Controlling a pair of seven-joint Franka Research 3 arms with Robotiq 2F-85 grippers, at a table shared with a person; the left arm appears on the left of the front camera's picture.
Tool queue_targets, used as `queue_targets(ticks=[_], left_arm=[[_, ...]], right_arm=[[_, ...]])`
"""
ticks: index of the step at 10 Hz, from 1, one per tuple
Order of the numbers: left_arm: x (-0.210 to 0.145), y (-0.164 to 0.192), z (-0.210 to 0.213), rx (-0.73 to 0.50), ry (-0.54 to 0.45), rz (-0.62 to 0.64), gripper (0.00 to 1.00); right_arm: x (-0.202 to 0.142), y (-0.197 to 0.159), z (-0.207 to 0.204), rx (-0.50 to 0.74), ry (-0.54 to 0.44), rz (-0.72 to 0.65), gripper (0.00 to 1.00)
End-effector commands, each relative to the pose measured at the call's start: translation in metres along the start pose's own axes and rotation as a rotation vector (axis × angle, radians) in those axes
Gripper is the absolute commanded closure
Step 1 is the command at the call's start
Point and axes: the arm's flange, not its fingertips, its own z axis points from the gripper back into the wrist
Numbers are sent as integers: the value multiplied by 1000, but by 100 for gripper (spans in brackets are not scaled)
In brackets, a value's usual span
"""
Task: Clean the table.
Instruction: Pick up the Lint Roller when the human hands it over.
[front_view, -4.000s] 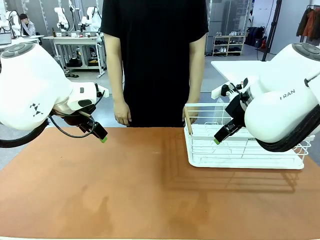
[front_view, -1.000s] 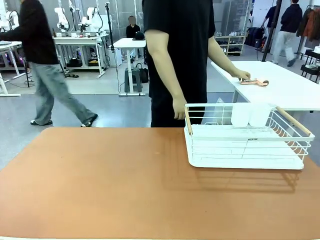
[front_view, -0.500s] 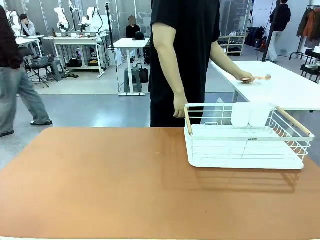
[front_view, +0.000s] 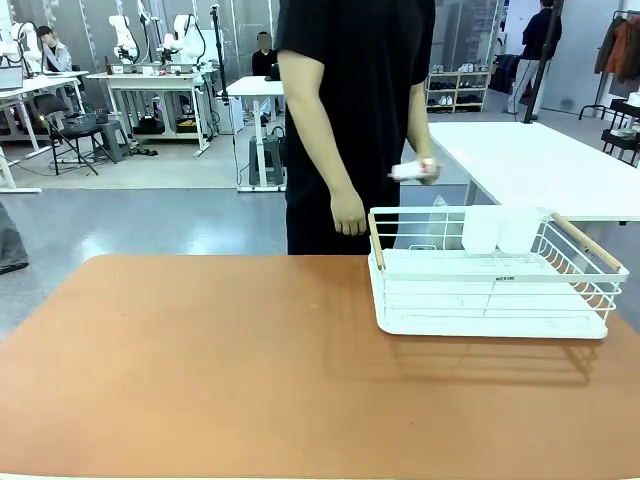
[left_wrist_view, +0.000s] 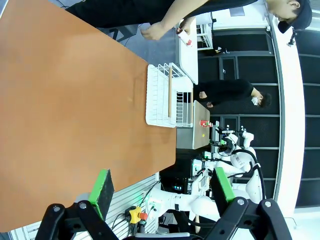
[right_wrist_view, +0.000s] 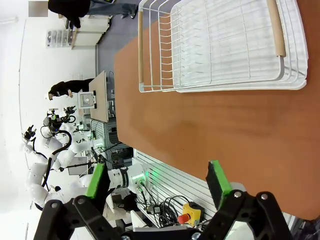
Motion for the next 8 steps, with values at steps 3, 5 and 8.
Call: queue_targets(ticks=[3, 5, 8], left_arm=[[-3, -2, 3, -19, 0, -8, 0], [-3, -2, 3, -19, 0, -8, 0], [-3, -2, 3, -19, 0, -8, 0]], right_arm=[[-3, 4, 1, 14, -4, 4, 0], [-3, 4, 1, 14, -4, 4, 0], [-3, 4, 1, 14, -4, 4, 0]])
